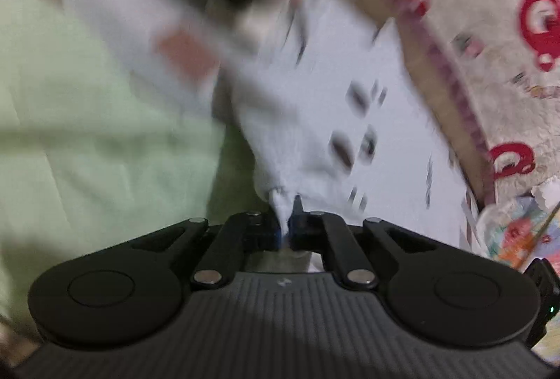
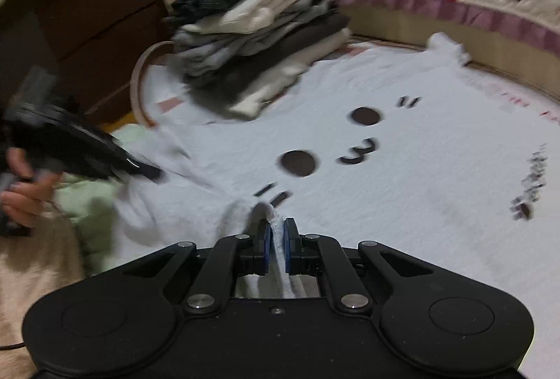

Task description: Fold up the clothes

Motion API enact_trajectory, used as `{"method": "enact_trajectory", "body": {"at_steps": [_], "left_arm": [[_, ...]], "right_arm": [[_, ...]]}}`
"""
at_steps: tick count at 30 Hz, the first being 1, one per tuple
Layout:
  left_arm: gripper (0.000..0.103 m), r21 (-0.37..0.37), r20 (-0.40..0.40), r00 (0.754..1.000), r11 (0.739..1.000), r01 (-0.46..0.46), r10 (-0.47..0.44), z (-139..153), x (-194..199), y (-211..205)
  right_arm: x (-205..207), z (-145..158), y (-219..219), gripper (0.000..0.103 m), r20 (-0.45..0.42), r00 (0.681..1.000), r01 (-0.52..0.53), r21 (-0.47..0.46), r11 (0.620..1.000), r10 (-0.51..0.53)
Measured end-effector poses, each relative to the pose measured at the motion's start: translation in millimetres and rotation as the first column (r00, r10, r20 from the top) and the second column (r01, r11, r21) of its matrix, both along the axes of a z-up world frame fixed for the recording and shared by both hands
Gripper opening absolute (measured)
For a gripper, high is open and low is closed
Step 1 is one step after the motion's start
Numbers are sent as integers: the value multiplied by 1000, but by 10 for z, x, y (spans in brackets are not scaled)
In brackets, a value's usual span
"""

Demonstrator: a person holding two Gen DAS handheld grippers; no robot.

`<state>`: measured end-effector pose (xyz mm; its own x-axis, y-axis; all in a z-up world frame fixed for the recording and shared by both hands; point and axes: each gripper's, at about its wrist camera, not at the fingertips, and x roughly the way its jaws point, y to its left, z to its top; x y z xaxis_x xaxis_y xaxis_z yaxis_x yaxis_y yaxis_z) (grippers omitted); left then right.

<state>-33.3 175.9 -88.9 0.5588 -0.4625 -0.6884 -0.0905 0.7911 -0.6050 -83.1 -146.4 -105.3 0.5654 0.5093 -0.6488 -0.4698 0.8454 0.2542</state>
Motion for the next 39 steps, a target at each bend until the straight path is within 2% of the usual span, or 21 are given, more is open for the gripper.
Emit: {"method": "enact_trajectory", "body": {"at_steps": [1,2,5,9,11,13,15,17,19,20,22,25,27,29,31,32,33,34,35,36,39], "left_arm": [[4,28,62,998,999,-15,13,127,-48,26],[4,55,88,995,998,-40,35,204,-77,56],[5,111,47,998,992,-54,49,138,-62,29],[11,192,-11,999,980,-49,52,5,-51,-54],[11,148,-2,999,988,-48,49,23,-60,-17],[11,91,-13,999,995,-36,38,7,39,-2],[11,60,-29,1000,998,-3,5,-21,159,6],[11,110,-27,998,993,51,-48,-18,293,-74],[11,167,-19,996,982,86,-84,-6,388,-128],[11,160,-16,997,984,81,-79,-2,408,-109],[11,120,-7,999,991,52,-52,9,415,-26],[12,27,27,999,999,-29,29,63,297,202],[12,8,61,996,998,-62,61,135,201,303],[14,12,92,994,998,-58,57,213,134,346],[35,20,87,996,1000,0,-2,237,104,308],[39,25,72,997,999,36,-38,214,90,272],[44,31,55,996,997,73,-74,189,79,235],[46,48,17,994,993,109,-110,137,84,182],[47,64,-21,989,987,145,-144,84,90,129],[49,83,-59,986,983,164,-159,22,101,86],[52,112,-150,969,970,216,-199,-150,132,-21]], "right_arm": [[-5,5,12,7,8,1000,-5,-9,1000,5],[-11,7,30,7,15,1000,-11,-20,1000,11],[-39,-19,145,7,23,999,-34,-80,996,36],[2,-91,211,9,16,1000,6,-153,988,-4],[21,-85,179,20,16,999,49,-172,984,-47],[30,-24,96,22,12,995,101,-178,979,-100],[9,80,-39,29,1,992,128,-112,985,-129],[-7,190,-241,30,-59,993,105,72,992,-101],[2,217,-378,33,-149,988,70,241,968,-34],[14,182,-396,36,-201,980,54,297,953,7],[11,80,-352,38,-253,967,47,326,944,40],[-3,-99,-184,39,-292,954,20,290,957,69],[21,-190,-84,40,-304,950,8,268,963,77],[60,-273,-12,47,-315,946,6,265,964,80],[99,-355,58,50,-326,942,5,261,965,83],[120,-391,78,50,-327,941,5,261,965,83],[124,-398,90,46,-315,945,-7,261,965,92],[124,-394,99,22,-301,947,-26,270,963,110],[111,-345,95,5,-282,946,-68,308,949,159],[95,-296,82,5,-264,942,-106,353,930,208],[37,-148,-43,5,-259,907,-145,549,823,332]]}}
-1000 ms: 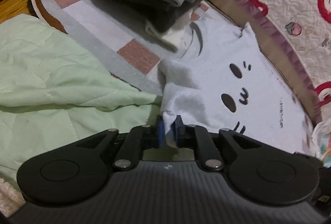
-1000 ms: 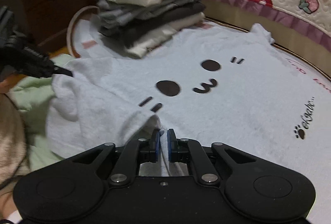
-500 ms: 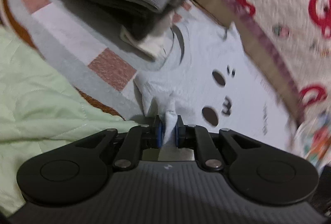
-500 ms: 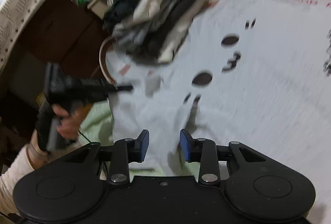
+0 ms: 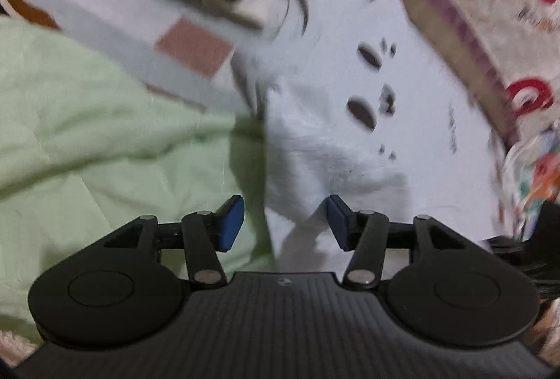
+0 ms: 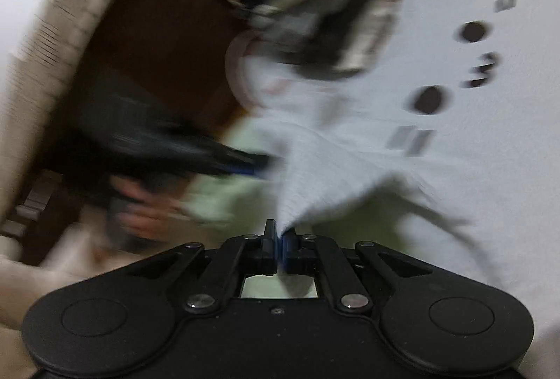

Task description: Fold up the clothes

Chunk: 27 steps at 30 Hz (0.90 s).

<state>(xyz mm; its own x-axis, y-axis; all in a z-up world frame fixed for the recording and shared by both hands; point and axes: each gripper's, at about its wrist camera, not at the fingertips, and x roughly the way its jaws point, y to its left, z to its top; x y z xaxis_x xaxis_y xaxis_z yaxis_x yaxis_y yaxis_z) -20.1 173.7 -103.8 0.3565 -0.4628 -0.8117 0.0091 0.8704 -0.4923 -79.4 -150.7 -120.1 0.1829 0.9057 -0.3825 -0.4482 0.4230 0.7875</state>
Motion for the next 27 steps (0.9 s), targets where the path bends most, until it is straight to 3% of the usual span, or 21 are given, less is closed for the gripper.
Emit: {"method": "enact_trajectory", "body": {"at_steps": [3,5,6,7,10,14,16,18,21,24,26,27], "left_arm": [[58,-120,-84,996,992,-31,21,-166,32,13],[55,-159,-107,993,985,-60,44,-213,13,13],[36,-171,-104,994,983,-62,44,-212,-3,8],[0,-174,-73,997,984,-48,36,-155,-30,17],[0,-149,36,998,988,-41,47,137,-142,103],[0,15,150,988,999,-45,42,677,-392,348],[0,75,136,990,996,-50,40,778,-502,416],[0,94,65,997,995,-39,33,738,-538,421],[0,216,7,1000,976,17,-19,584,-582,309],[2,305,61,998,951,-46,29,583,-457,253],[11,289,145,986,950,-120,81,640,-283,278],[32,243,173,982,963,-114,73,620,-149,299]], "right_arm": [[-30,82,-43,5,-37,999,-21,71,997,23],[3,55,-67,5,-89,996,-4,105,995,14],[19,41,-81,5,-115,993,5,123,992,10],[35,30,-98,5,-145,989,15,153,988,8],[69,24,-123,5,-245,968,16,253,967,47],[48,19,14,5,-294,944,-94,206,974,153],[31,-56,113,5,-336,916,-158,195,968,217],[14,-119,226,5,-363,891,-219,184,958,274],[-57,-122,412,5,-348,876,-322,92,942,334],[-113,-98,546,5,-335,860,-397,33,917,384],[-126,-65,533,5,-327,861,-404,21,915,388],[-131,-54,524,5,-322,863,-404,22,914,389]]}}
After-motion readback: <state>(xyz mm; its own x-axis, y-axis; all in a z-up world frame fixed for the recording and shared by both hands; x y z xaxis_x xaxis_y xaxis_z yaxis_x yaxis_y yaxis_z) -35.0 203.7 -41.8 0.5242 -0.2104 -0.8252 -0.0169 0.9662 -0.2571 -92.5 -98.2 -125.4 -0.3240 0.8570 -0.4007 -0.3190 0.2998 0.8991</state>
